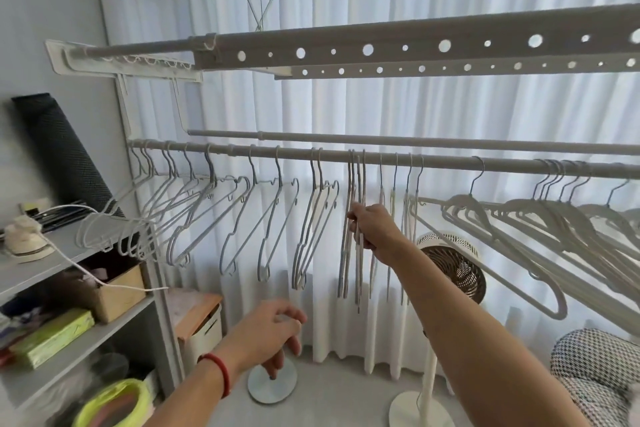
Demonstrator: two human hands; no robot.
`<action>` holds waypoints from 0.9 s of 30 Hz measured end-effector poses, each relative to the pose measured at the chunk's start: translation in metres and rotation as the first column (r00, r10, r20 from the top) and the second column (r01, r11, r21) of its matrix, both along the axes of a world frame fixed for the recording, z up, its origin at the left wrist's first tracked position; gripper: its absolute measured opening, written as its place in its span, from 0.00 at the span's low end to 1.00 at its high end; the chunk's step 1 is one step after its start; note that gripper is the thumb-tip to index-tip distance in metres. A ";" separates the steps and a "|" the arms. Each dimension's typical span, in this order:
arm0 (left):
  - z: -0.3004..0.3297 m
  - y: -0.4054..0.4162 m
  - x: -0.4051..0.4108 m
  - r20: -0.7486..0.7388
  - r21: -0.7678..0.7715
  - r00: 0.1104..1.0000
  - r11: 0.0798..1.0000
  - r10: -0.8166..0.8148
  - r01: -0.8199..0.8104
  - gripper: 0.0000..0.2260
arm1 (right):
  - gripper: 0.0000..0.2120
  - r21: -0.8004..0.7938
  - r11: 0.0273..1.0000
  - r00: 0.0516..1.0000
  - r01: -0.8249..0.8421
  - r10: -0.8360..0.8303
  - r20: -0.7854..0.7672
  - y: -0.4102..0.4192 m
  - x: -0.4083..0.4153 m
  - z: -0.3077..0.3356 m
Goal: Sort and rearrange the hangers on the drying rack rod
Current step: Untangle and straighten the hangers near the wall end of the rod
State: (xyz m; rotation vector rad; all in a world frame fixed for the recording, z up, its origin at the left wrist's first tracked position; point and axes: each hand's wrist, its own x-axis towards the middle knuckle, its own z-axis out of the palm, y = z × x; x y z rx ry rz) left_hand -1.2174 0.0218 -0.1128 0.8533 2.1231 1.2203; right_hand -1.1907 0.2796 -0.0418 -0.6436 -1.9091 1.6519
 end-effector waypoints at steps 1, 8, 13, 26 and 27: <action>-0.001 -0.003 0.001 0.001 -0.007 1.000 1.000 -0.007 0.007 0.08 | 0.14 -0.003 1.000 1.000 -0.001 0.001 0.002 -0.001 0.000 0.003; -0.008 -0.021 0.005 -0.001 -0.062 1.000 0.998 -0.010 0.010 0.08 | 0.13 -0.075 0.997 0.998 0.019 -0.023 -0.054 -0.006 0.004 0.026; -0.008 -0.023 0.007 0.003 -0.083 1.000 0.997 -0.008 0.008 0.09 | 0.13 -0.191 0.980 0.995 0.051 -0.067 -0.078 -0.003 -0.003 0.042; -0.016 -0.012 0.009 0.047 -0.082 0.997 0.995 0.053 -0.049 0.08 | 0.18 -0.178 0.984 0.996 0.018 -0.002 0.087 0.006 -0.003 0.011; -0.017 -0.011 0.009 0.040 -0.070 0.997 0.996 0.060 -0.057 0.08 | 0.17 -0.148 0.989 0.995 0.015 0.001 0.104 0.005 -0.002 0.010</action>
